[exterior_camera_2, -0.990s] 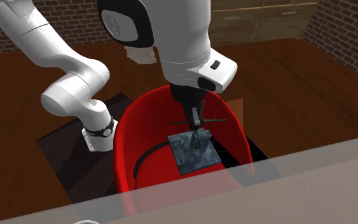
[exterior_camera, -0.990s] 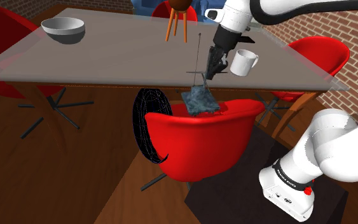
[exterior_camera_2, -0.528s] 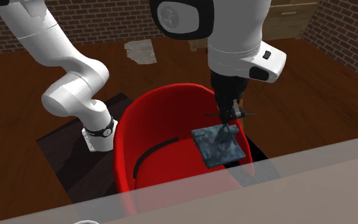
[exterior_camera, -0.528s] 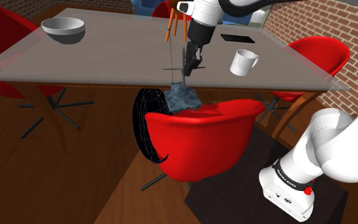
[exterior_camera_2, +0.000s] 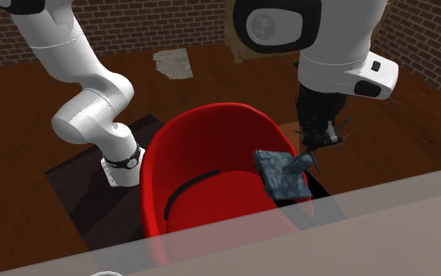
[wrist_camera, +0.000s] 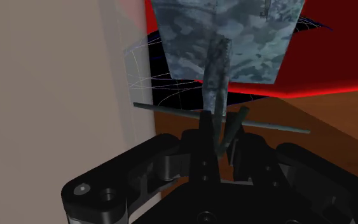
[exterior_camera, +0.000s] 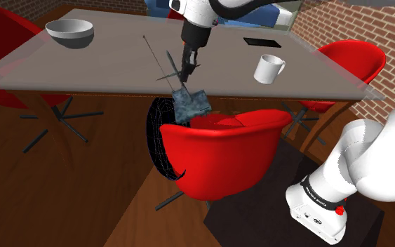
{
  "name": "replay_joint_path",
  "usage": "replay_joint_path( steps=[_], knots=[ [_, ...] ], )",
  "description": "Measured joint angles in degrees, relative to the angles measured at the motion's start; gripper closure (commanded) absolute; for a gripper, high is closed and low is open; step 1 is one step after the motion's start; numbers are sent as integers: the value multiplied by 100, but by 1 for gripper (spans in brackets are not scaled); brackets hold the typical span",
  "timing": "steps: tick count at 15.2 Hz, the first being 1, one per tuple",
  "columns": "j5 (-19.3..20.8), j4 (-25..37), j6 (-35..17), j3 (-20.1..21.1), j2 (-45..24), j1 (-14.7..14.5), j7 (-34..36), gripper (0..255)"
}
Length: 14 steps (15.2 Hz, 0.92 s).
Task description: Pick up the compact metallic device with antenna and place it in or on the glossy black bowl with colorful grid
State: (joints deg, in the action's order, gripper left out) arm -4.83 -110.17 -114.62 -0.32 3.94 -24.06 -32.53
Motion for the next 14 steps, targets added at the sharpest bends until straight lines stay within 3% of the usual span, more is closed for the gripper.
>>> replay_joint_path(
  steps=[3,12,13,14],
  knots=[
    [-9,-123,-307,-6,-51,-2,-15,255],
    [-72,-734,-1978,-55,-97,7,-154,255],
    [-80,-689,-1985,-54,-211,3,-170,255],
    [-87,-654,-1576,-50,-312,-3,-176,255]
  ],
)
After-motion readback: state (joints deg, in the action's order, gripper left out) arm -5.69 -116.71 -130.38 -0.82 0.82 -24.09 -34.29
